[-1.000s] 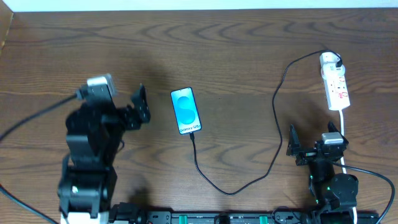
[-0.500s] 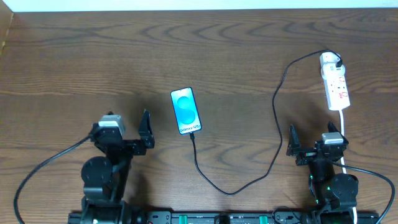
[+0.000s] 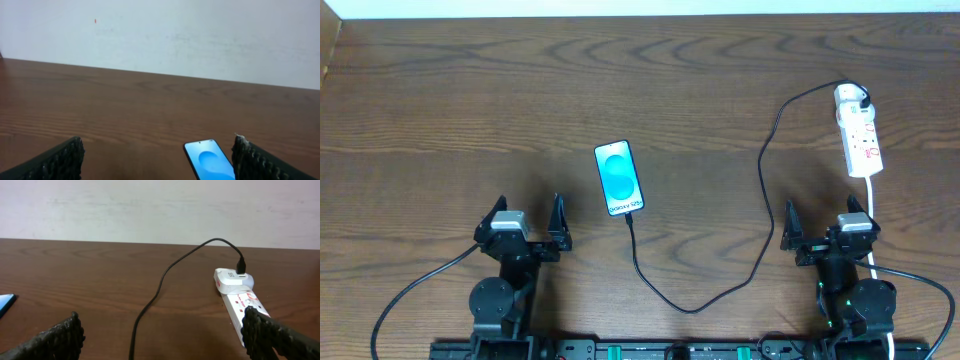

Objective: Plug charger to phone and switch on socket

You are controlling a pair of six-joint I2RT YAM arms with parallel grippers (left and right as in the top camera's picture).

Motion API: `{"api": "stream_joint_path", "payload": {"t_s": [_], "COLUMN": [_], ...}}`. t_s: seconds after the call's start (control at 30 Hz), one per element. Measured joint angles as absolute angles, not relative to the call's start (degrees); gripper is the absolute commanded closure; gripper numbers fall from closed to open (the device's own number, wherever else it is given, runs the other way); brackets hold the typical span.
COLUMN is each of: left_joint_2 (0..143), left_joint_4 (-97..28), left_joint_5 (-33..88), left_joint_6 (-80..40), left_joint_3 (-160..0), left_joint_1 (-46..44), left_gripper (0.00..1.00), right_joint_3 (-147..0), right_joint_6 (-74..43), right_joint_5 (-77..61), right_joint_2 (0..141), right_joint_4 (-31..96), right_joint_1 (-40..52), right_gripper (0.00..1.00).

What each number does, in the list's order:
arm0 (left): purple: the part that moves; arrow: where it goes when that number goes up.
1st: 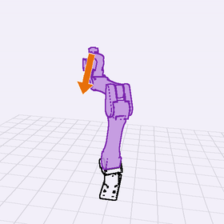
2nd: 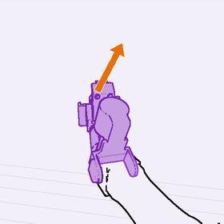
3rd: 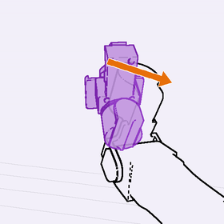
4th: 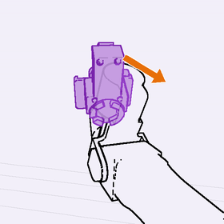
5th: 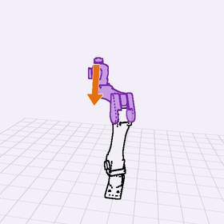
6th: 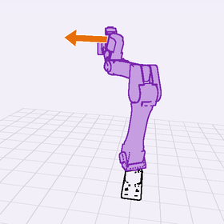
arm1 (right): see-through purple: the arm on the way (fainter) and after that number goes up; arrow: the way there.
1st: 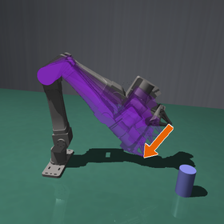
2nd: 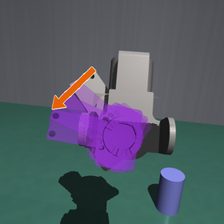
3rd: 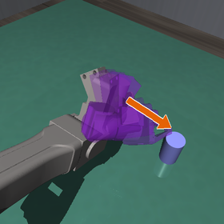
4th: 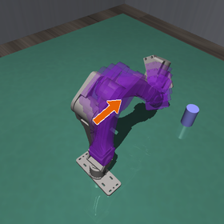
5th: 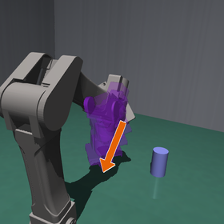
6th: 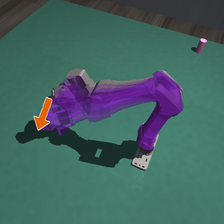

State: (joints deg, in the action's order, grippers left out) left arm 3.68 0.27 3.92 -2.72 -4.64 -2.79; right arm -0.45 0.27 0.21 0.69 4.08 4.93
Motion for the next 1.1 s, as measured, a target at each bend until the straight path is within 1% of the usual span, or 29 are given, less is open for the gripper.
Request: {"api": "stream_joint_path", "payload": {"t_s": [0.1,0.23,0.5,1.1], "left_joint_2": [2.6,1.1,0.6,0.6], "left_joint_4": [2.0,1.0,-1.1,-1.2], "left_joint_5": [3.9,3.9,3.4,3.4], "left_joint_6": [-2.7,-2.7,-2.7,-2.7], "left_joint_3": [-2.3,-0.3,-0.7,-0.7], "left_joint_1": [-2.8,-2.8,-2.8,-2.8], "left_gripper": [0.06,0.06,0.06,0.06], "right_joint_3": [-0.4,-0.4,-0.4,-0.4], "right_joint_6": [0.3,0.3,0.3,0.3], "right_joint_5": [0.2,0.2,0.2,0.2], "right_joint_2": [0.7,0.7,0.7,0.7], "right_joint_4": [4.1,4.1,4.1,4.1], "right_joint_1": [4.9,4.9,4.9,4.9], "right_gripper": [0.01,0.01,0.01,0.01]}}
